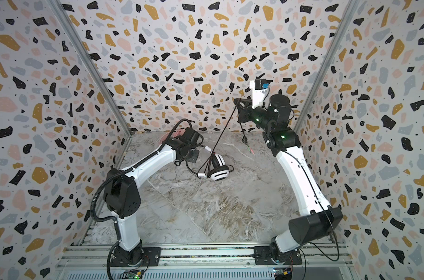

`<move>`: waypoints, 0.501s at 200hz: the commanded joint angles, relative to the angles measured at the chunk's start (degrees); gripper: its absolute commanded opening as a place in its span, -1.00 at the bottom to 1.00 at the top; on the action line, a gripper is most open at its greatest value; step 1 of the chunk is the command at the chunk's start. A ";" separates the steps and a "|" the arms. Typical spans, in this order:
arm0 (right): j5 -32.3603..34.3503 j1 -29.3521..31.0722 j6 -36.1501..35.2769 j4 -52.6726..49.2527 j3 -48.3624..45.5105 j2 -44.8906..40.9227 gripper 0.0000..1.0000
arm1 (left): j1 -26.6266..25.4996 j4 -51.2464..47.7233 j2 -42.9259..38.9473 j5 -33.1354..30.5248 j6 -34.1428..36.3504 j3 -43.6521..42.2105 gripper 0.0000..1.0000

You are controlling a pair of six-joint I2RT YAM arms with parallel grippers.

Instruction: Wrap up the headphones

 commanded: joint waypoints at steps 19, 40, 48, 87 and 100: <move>-0.18 4.42 4.64 7.81 -10.72 -10.24 -1.00 | 7.27 7.15 -1.40 6.32 -10.58 -1.93 -1.00; -3.15 7.71 7.84 10.26 -17.47 -13.98 -1.00 | 9.32 10.74 -2.68 5.04 -13.56 -3.34 -1.00; -3.20 9.47 8.04 9.89 -19.22 -14.99 -1.00 | 9.96 12.94 -3.36 4.64 -14.92 -4.37 -1.00; -1.56 16.52 9.55 8.89 -28.62 -20.60 -1.00 | 13.56 21.85 -5.26 7.67 -21.50 -7.53 -0.99; -1.86 18.25 11.03 9.65 -31.93 -22.57 -1.00 | 13.96 24.76 -5.69 7.82 -23.57 -8.23 -0.99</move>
